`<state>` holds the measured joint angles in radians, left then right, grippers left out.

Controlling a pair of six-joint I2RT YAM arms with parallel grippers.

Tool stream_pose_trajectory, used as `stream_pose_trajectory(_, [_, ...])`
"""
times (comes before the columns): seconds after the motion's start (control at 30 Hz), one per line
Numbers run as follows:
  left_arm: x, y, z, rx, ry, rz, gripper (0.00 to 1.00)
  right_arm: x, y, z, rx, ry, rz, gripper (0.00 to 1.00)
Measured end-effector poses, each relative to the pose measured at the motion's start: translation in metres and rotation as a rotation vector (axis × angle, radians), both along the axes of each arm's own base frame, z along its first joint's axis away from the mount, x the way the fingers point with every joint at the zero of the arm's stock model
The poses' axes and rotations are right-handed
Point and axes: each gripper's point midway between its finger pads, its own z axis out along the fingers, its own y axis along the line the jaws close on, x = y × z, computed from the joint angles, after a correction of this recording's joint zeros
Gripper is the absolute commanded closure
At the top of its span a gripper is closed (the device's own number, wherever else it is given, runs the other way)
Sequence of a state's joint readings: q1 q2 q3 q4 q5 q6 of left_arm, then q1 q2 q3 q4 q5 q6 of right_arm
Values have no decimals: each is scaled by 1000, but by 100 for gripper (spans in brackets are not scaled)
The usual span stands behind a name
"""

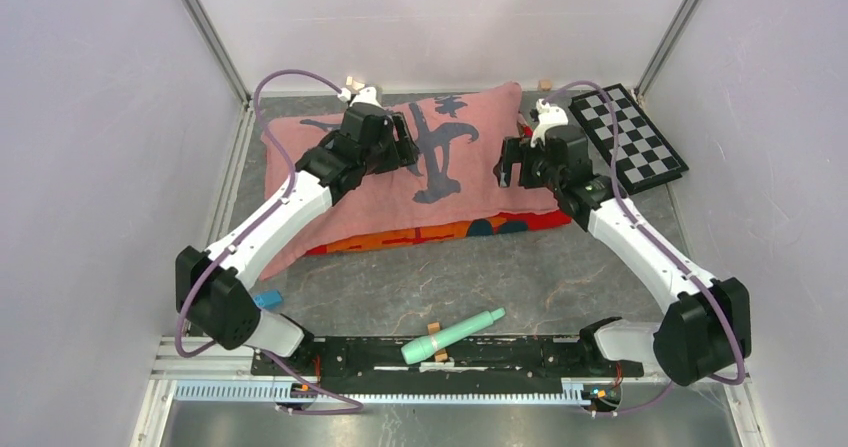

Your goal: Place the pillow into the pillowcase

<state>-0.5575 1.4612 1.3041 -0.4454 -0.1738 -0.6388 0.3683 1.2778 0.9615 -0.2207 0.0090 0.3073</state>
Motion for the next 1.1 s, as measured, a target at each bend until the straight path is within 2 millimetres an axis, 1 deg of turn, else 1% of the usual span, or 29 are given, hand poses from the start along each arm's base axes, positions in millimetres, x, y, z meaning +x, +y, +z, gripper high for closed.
stream_pose_trajectory(0.13, [-7, 6, 27, 29, -36, -31, 0, 4, 1, 31, 7, -48, 9, 2])
stream_pose_trajectory(0.23, [-16, 12, 53, 33, -80, -56, 0, 1, 3, 55, 26, -87, 25, 2])
stream_pose_trajectory(0.37, [-34, 22, 91, 24, -145, -86, 0, -7, 4, 97, 63, -168, 45, 2])
stream_pose_trajectory(0.43, [-44, 28, 111, 19, -184, -95, 0, -15, 3, 118, 86, -219, 55, 2])
stream_pose_trajectory(0.53, [-57, 37, 127, 14, -216, -98, 0, -25, 1, 137, 109, -269, 64, 2])
stream_pose_trajectory(0.63, [-69, 46, 132, 19, -221, -96, 0, -33, -2, 150, 121, -303, 66, 2])
stream_pose_trajectory(0.73, [-77, 52, 132, 27, -216, -91, 0, -35, -2, 153, 125, -312, 68, 2])
stream_pose_trajectory(0.93, [-87, 63, 116, 57, -183, -74, 0, -36, -1, 153, 127, -310, 74, 2])
stream_pose_trajectory(1.1, [-90, 66, 109, 68, -170, -72, 0, -36, -1, 154, 128, -313, 75, 2])
